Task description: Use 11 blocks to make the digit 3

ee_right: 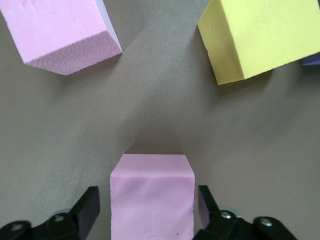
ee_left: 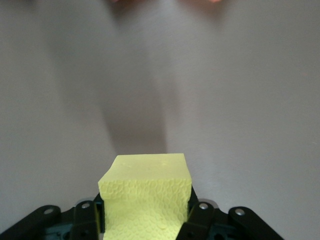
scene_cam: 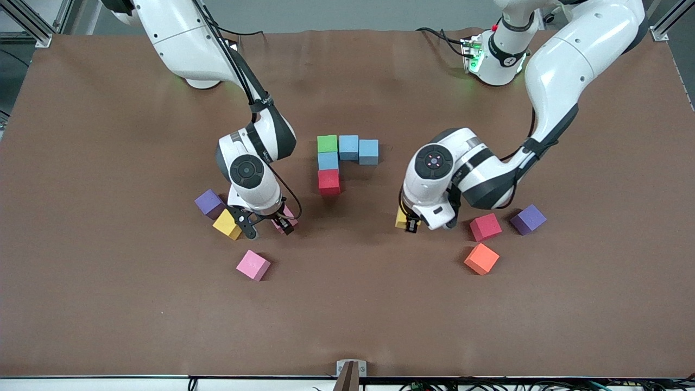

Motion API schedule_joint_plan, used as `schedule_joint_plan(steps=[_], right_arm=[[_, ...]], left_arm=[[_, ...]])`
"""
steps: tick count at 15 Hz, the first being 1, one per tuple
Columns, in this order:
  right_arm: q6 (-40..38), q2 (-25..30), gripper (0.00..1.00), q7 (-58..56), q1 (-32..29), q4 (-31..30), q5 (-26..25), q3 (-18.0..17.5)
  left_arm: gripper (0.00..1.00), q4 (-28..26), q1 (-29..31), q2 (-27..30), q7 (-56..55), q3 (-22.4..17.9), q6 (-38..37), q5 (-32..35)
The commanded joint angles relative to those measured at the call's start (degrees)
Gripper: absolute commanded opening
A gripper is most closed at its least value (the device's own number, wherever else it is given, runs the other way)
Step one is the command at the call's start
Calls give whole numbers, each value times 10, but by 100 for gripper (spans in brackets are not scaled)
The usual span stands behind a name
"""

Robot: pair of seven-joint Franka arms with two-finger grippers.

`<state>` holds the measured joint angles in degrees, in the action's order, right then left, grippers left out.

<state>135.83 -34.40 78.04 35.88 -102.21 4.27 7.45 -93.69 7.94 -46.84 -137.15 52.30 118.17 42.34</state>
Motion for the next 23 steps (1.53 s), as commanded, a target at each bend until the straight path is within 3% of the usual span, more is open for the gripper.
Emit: schedule_joint_plan(steps=[1, 5, 6, 14, 19, 23], right_arm=[[-6, 2, 71, -2, -1, 1, 7, -2], [-4, 2, 10, -22, -3, 2, 7, -13], [-4, 3, 3, -37, -4, 2, 7, -14], [-5, 5, 3, -317, -7, 15, 11, -29], [-4, 5, 3, -507, -2, 22, 13, -28], [-5, 1, 3, -545, 9, 49, 12, -28]], left_arm=[[41, -11, -31, 4, -105, 1, -6, -7], [41, -5, -83, 2, -216, -2, -3, -2], [42, -4, -99, 1, -236, -6, 0, -1], [44, 3, -208, -10, -312, -87, 55, -10], [46, 6, -228, -28, -332, -90, 57, -13], [47, 30, -238, -48, -341, -90, 58, -12]])
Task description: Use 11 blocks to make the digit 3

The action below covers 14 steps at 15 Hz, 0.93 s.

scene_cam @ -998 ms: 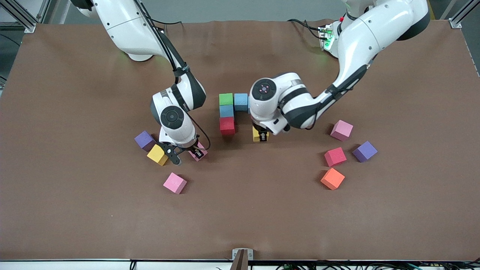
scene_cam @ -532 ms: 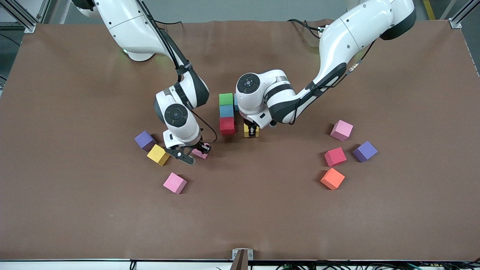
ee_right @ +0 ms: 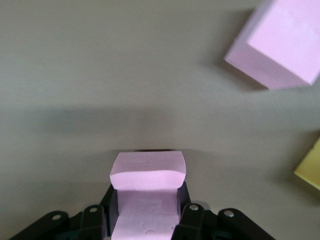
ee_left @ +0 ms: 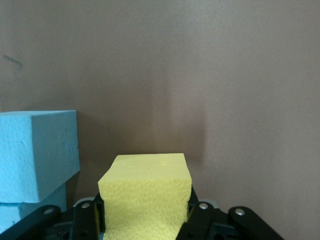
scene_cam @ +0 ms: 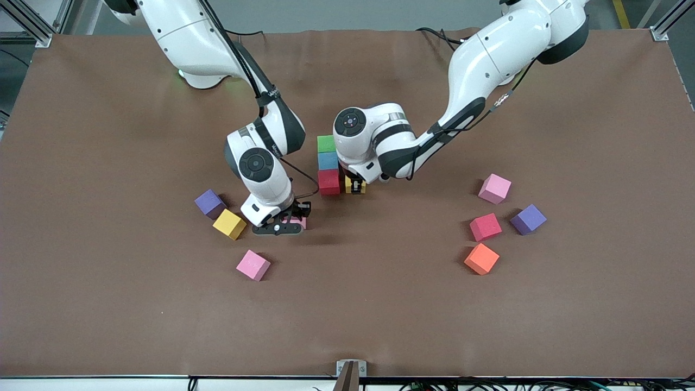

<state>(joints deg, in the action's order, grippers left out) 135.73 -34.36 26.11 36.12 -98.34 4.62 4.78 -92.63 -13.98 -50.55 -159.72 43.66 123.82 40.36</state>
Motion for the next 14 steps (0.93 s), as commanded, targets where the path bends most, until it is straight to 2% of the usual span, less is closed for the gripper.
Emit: schedule_joint_plan(steps=[1, 12, 14], right_arm=[[-4, 0, 3, -22, 7, 11, 11, -2], [-5, -31, 3, 34, 39, 57, 12, -2], [-5, -32, 3, 32, 43, 59, 10, -2]], left_arm=[[47, 21, -22, -14, -117, -3, 1, 8], [51, 32, -33, -22, -117, -13, 13, 9], [56, 32, -33, -21, -115, -19, 13, 14]])
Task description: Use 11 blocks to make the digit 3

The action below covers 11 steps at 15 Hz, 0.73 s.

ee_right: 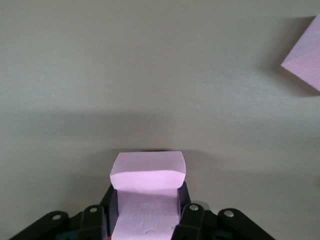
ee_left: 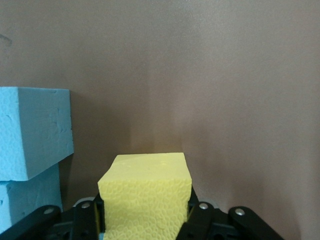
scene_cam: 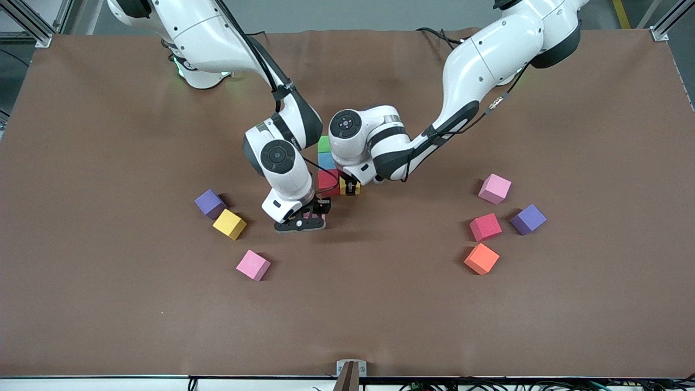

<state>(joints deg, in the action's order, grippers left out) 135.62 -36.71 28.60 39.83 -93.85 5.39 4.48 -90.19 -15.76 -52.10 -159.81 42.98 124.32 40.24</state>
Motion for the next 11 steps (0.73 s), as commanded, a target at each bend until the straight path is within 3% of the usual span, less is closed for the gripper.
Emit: schedule_joint_plan(steps=[1, 2, 3, 11], right_arm=[[-4, -9, 3, 8, 8, 15, 2, 1], [-4, -10, 3, 8, 10, 18, 2, 1], [-4, -10, 3, 8, 11, 18, 2, 1], [-5, -12, 3, 14, 29, 18, 3, 1]], left_arm=[[65, 7, -15, -4, -113, -14, 8, 18], [93, 7, -14, -2, -111, -15, 8, 19], [100, 8, -14, 1, -110, -14, 8, 18], [100, -2, 1, 33, -89, -5, 1, 14]])
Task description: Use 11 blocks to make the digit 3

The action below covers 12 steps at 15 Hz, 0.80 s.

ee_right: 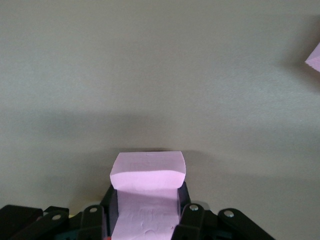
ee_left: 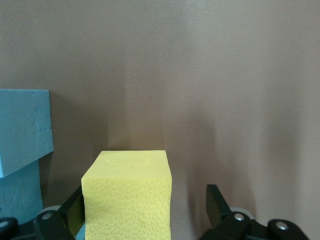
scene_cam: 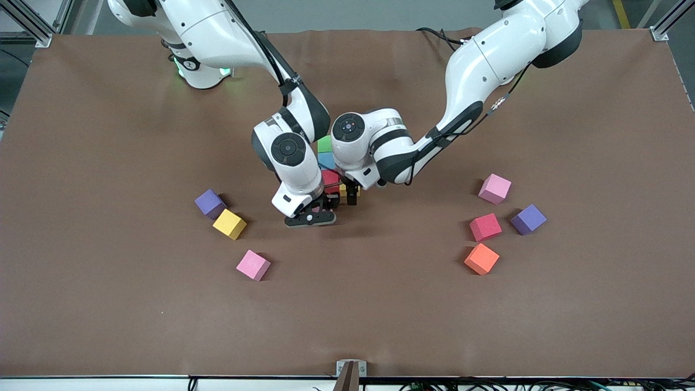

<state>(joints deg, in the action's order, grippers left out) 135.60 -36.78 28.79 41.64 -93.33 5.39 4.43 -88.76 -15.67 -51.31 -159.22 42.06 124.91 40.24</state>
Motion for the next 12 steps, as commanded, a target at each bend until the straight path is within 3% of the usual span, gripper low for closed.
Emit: schedule_joint_plan(steps=[1, 6, 12], right_arm=[[-5, -14, 3, 13, 13, 13, 3, 1], [-12, -21, 3, 27, 21, 13, 2, 1], [-51, -38, 3, 57, 31, 35, 3, 1]], left_arm=[[100, -23, 8, 31, -94, 9, -5, 14], [100, -58, 96, 36, -65, 89, -26, 14], [100, -61, 193, 38, 20, 165, -70, 23]])
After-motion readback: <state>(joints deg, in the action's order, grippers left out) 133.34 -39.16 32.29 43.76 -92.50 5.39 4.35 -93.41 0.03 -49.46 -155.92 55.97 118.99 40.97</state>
